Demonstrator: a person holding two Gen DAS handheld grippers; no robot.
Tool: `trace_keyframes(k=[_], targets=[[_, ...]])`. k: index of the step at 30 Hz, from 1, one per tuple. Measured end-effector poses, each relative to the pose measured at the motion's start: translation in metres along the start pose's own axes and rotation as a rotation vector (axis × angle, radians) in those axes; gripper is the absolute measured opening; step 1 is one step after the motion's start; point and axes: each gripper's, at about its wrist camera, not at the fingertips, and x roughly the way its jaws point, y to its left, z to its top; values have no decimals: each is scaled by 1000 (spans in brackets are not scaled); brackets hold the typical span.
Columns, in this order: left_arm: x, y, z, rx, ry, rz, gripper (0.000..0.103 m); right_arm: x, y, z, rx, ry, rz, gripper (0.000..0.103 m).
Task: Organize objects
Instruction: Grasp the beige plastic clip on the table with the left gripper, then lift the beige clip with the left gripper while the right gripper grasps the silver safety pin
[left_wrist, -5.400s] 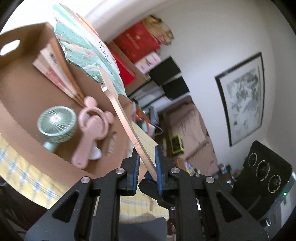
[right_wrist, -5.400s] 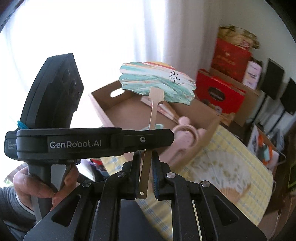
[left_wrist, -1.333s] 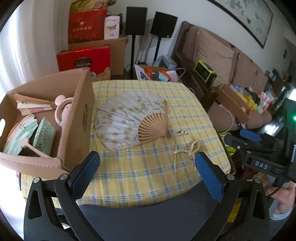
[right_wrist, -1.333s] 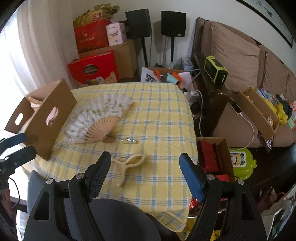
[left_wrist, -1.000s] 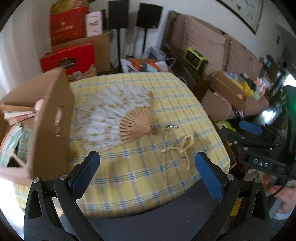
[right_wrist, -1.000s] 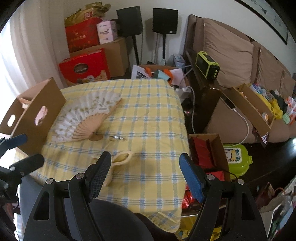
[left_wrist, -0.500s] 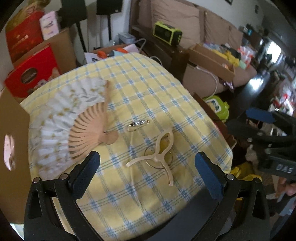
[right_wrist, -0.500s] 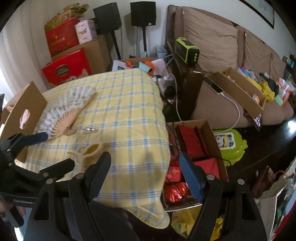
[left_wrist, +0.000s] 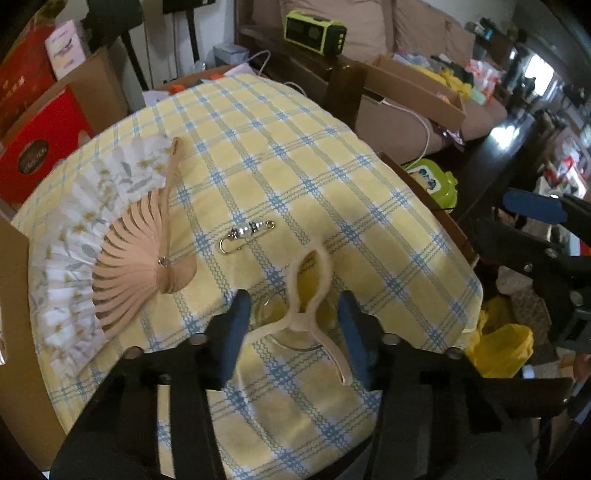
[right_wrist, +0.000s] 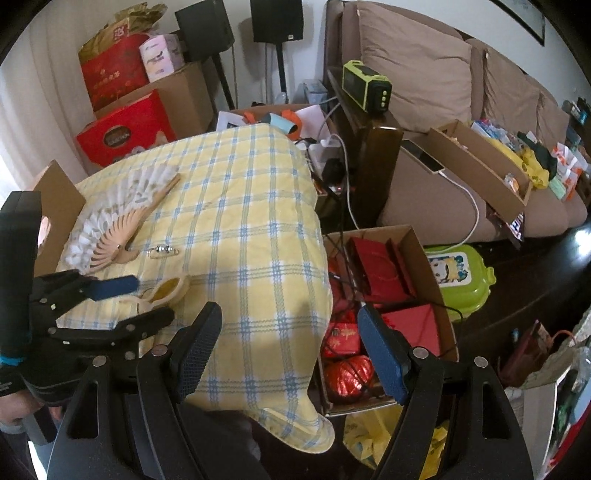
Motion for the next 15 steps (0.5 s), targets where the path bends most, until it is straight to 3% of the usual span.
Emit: trace_keyframes(k=[8, 15], targets=[[-15, 15, -3, -57, -18, -45, 39, 2, 10, 1, -19, 4, 32, 78], [-61, 50, -10, -158, -109, -60, 39, 2, 28, 14, -87, -8, 64, 78]])
